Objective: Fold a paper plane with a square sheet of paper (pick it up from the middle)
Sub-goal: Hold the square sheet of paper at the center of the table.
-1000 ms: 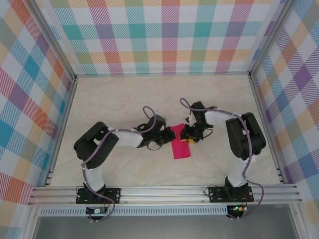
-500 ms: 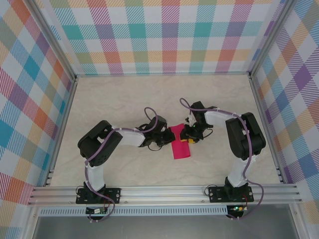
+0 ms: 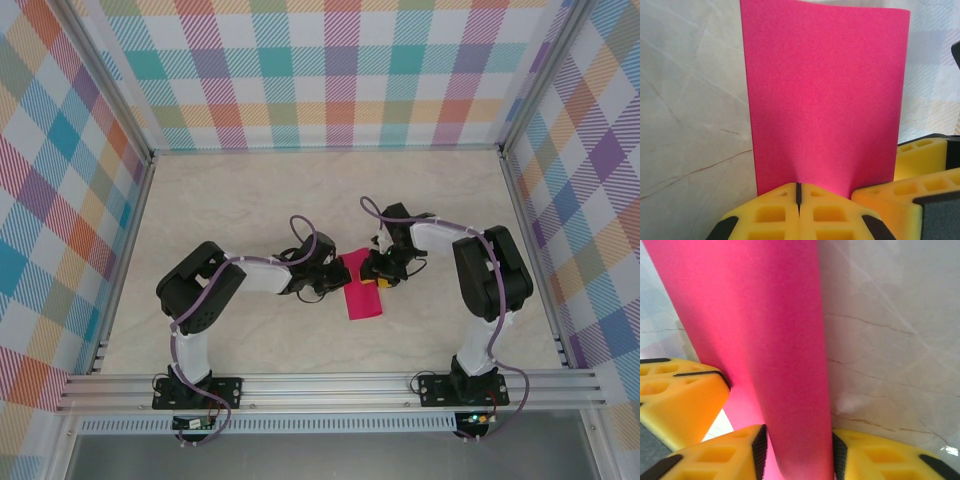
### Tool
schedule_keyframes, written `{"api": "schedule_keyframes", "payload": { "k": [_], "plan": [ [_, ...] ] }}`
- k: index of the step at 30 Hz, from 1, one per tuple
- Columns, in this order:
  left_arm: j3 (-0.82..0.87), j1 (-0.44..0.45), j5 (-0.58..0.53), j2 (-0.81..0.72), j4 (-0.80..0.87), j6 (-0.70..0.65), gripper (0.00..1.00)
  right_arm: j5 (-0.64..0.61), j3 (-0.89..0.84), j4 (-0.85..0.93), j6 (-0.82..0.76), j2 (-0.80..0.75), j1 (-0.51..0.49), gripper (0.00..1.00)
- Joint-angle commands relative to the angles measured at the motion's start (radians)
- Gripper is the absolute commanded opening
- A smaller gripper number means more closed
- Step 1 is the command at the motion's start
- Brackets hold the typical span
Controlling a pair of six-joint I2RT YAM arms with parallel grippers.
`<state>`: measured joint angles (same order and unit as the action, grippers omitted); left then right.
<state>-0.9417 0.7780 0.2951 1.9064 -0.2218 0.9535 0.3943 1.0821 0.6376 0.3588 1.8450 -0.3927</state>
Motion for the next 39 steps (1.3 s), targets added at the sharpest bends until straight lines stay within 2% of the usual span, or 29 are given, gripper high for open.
{"api": "schedule_keyframes", "payload": {
  "k": [1, 5, 9, 11, 14, 16, 19, 23, 28, 34, 39],
  "plan": [
    [0.062, 0.010, -0.049, 0.049, 0.122, -0.002, 0.04, -0.103, -0.020, -0.012, 0.012, -0.005, -0.001, 0.49],
    [0.075, 0.013, -0.060, 0.061, 0.131, -0.004, 0.03, -0.092, 0.006, 0.019, 0.043, -0.173, 0.001, 0.65],
    [0.081, 0.014, -0.068, 0.062, 0.147, -0.011, 0.03, -0.177, 0.041, 0.087, 0.054, -0.294, 0.006, 0.67],
    [0.083, 0.015, -0.070, 0.062, 0.154, -0.015, 0.02, -0.172, 0.040, 0.084, 0.049, -0.332, 0.006, 0.60],
    [0.081, 0.014, -0.070, 0.066, 0.157, -0.015, 0.02, -0.027, 0.028, 0.025, 0.039, -0.319, 0.006, 0.50],
    [0.079, 0.015, -0.074, 0.068, 0.170, -0.015, 0.02, 0.063, 0.017, -0.030, 0.052, -0.276, 0.000, 0.37],
    [0.060, 0.015, -0.088, 0.077, 0.221, -0.010, 0.02, 0.087, 0.023, -0.065, 0.063, -0.218, -0.017, 0.20],
    [0.058, 0.015, -0.085, 0.083, 0.233, 0.001, 0.02, 0.041, 0.053, -0.057, 0.087, -0.157, -0.051, 0.14],
    [0.055, 0.014, -0.080, 0.098, 0.246, 0.010, 0.01, 0.048, 0.060, -0.067, 0.080, -0.076, -0.067, 0.07],
    [0.023, 0.014, -0.076, 0.119, 0.304, 0.014, 0.01, 0.059, 0.068, -0.058, 0.036, -0.009, -0.075, 0.05],
    [0.020, 0.014, -0.092, 0.115, 0.339, 0.025, 0.00, 0.006, 0.060, -0.041, 0.001, 0.025, -0.074, 0.02]
  ]
}}
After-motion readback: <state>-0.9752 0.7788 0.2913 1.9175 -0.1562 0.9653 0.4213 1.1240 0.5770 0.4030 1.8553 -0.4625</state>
